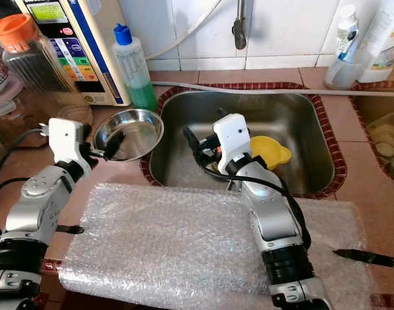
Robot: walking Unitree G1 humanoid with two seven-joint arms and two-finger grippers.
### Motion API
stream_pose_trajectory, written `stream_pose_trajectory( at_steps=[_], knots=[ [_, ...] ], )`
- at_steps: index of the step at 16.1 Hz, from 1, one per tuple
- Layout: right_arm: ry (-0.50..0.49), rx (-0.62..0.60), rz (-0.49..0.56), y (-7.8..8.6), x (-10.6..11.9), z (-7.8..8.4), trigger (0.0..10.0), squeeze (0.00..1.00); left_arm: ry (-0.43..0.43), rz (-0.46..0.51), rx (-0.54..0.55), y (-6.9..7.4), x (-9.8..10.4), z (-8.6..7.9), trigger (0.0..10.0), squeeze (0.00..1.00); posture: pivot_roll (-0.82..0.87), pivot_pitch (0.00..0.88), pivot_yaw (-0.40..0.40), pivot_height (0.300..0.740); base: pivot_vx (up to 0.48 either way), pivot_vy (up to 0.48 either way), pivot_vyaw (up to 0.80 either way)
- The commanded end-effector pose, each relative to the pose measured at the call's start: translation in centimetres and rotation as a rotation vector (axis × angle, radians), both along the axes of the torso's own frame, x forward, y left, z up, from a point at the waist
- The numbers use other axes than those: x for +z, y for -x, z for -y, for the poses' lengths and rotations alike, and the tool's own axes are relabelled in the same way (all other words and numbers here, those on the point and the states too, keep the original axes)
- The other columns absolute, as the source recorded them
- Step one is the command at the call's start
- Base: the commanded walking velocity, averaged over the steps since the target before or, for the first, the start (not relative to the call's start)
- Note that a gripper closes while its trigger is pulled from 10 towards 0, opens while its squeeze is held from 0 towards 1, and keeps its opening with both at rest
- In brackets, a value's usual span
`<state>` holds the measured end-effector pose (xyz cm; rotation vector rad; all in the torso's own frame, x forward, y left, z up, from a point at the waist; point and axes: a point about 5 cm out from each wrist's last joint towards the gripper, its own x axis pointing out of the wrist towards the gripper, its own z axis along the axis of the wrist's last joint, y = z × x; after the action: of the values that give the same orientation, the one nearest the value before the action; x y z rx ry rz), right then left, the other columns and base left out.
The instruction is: Kitchen organization
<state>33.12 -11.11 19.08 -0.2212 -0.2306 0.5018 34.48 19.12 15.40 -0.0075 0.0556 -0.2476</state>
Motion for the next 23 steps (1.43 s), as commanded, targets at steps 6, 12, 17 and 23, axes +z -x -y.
stream_pose_trajectory(
  at_steps=[6,12,17,23],
  knots=[
    [0.027,0.033,0.01,0.5,0.2,-0.6,10.0,0.44,0.012,-0.156,0.056,0.2,-1.4,-1.7,10.0,0.0,-0.22,0.175,0.143,0.74,0.0,0.0,0.0],
    [0.035,0.034,0.011,0.2,0.4,-0.6,10.0,0.38,0.042,-0.184,0.083,0.3,-0.9,-2.7,0.0,0.0,-0.21,0.179,0.132,0.74,0.0,0.0,0.0],
    [0.041,0.025,0.015,-0.2,0.7,-0.1,10.0,0.24,0.109,-0.235,0.135,1.1,-1.4,-4.1,0.0,0.0,-0.2,0.162,0.132,0.74,0.0,0.0,0.0],
    [0.038,-0.009,0.024,-0.6,1.1,1.0,10.0,0.02,0.076,-0.196,0.14,0.6,0.3,-4.7,10.0,0.0,-0.21,0.17,0.145,0.74,0.0,0.0,0.0]
  ],
)
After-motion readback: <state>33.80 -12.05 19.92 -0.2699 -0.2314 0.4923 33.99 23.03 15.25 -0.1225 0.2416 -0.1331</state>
